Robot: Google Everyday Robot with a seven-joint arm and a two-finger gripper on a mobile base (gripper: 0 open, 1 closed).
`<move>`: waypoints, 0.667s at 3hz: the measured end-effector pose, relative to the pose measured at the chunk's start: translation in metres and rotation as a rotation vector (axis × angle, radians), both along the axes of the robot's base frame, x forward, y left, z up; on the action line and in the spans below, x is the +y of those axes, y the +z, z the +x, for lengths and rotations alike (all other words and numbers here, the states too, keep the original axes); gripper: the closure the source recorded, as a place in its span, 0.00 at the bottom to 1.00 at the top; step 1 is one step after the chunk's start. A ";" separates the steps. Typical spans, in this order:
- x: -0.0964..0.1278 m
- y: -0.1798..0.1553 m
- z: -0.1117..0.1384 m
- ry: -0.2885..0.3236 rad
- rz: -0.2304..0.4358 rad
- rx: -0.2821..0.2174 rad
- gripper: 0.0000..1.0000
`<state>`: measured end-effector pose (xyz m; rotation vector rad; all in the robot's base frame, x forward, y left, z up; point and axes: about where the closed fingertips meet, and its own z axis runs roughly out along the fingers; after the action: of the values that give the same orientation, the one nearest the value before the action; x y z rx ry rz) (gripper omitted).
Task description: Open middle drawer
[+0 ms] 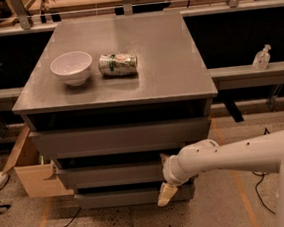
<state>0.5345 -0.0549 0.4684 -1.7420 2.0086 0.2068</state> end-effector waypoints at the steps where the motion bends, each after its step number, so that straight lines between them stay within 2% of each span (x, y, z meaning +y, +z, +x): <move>1: 0.013 -0.009 0.018 0.002 0.015 -0.036 0.00; 2: 0.025 -0.018 0.031 0.009 0.031 -0.049 0.00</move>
Offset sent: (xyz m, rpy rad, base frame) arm 0.0498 0.0370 -0.0278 0.0507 -0.0696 0.0128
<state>0.5656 -0.0304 0.4502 -1.7204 1.9537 0.1953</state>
